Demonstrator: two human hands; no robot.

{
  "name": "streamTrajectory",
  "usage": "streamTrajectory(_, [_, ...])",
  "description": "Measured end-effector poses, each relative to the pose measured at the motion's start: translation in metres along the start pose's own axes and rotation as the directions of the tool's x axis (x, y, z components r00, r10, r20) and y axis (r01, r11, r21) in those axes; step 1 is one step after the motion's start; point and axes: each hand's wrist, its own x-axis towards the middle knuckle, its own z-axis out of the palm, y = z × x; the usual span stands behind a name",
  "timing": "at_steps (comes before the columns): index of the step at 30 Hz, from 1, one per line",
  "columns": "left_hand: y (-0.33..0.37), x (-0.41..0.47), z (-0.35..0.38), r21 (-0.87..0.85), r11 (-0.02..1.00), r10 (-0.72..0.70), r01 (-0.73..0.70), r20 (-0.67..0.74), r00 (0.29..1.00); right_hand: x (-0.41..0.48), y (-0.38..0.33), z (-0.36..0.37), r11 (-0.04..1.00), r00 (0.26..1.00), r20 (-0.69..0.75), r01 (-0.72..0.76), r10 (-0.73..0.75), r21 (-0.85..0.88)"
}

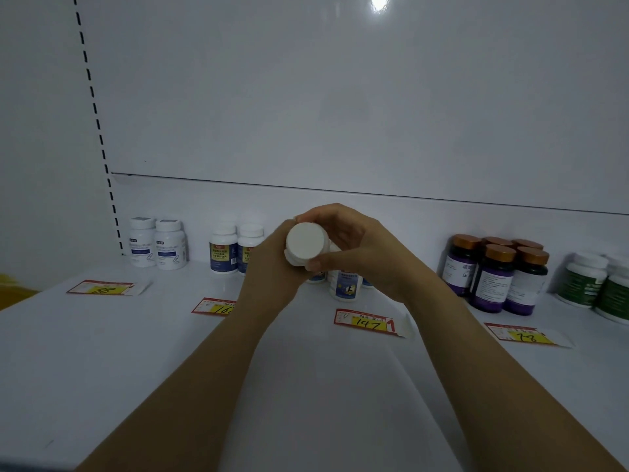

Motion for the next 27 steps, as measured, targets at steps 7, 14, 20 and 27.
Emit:
streamTrajectory(7, [0.008, 0.000, -0.003, 0.008, 0.998, -0.066, 0.065, 0.031, 0.997, -0.001, -0.002, -0.002, 1.000, 0.999, -0.052, 0.009, -0.009, -0.008])
streamTrajectory(14, [0.028, 0.000, -0.010, -0.296, 0.864, -0.231, 0.407, 0.486, 0.843, -0.005, -0.003, -0.016, 0.966, 0.964, -0.235, -0.061, 0.122, 0.251])
streamTrajectory(20, [0.033, -0.002, -0.010, -0.340, 0.631, -0.360, 0.697, 0.667, 0.652, 0.000, 0.008, -0.014, 0.920, 0.874, -0.302, -0.327, 0.381, 0.214])
streamTrajectory(27, [0.033, -0.003, -0.014, -0.304, 0.508, -0.418, 0.806, 0.731, 0.539, 0.001, 0.011, -0.013, 0.858, 0.803, -0.304, -0.462, 0.512, 0.224])
